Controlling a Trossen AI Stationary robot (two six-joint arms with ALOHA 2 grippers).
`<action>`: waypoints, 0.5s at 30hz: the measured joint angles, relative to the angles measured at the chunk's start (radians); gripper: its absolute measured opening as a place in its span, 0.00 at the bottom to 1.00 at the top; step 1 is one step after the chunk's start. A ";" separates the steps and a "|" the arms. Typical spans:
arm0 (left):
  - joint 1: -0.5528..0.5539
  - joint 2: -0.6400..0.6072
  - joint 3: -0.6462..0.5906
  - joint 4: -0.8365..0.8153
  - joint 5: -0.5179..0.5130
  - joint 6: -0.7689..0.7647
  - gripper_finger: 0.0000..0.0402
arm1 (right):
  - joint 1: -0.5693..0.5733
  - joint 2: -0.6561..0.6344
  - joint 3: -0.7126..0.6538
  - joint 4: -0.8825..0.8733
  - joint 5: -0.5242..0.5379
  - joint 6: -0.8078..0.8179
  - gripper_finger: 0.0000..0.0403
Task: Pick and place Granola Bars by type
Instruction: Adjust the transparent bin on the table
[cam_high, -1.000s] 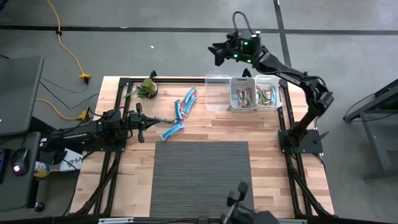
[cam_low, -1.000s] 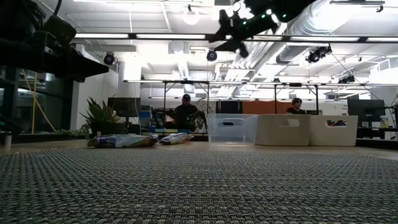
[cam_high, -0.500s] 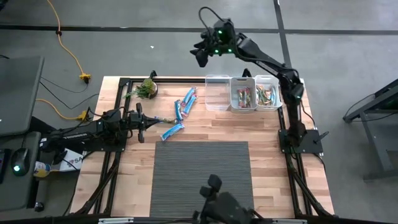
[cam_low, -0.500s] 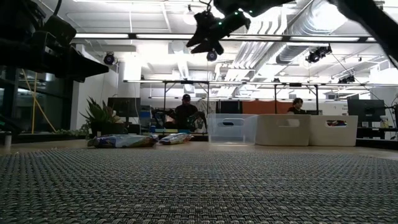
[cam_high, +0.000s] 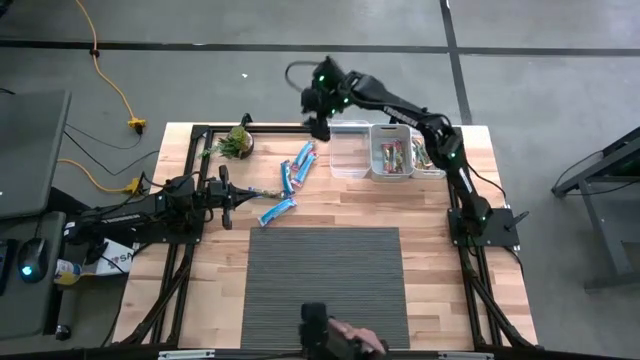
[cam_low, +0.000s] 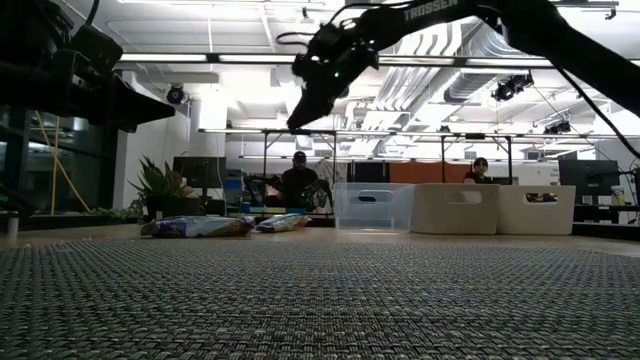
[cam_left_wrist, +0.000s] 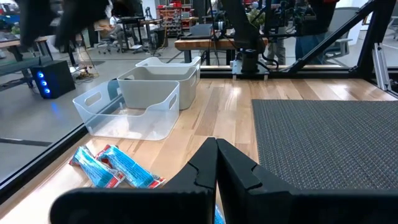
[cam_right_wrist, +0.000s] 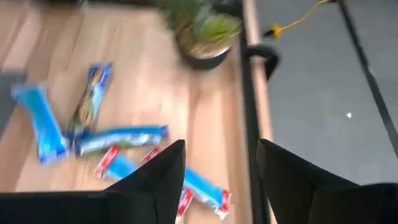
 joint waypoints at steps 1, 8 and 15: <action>0.000 0.000 0.000 0.000 0.000 0.000 0.00 | 0.012 0.009 0.000 -0.014 0.005 -0.027 0.46; 0.000 0.000 0.000 0.000 0.000 0.000 0.00 | 0.094 0.069 0.000 -0.056 0.118 -0.172 0.46; 0.000 0.000 0.000 0.000 0.000 0.000 0.00 | 0.142 0.100 0.000 -0.069 0.186 -0.255 0.46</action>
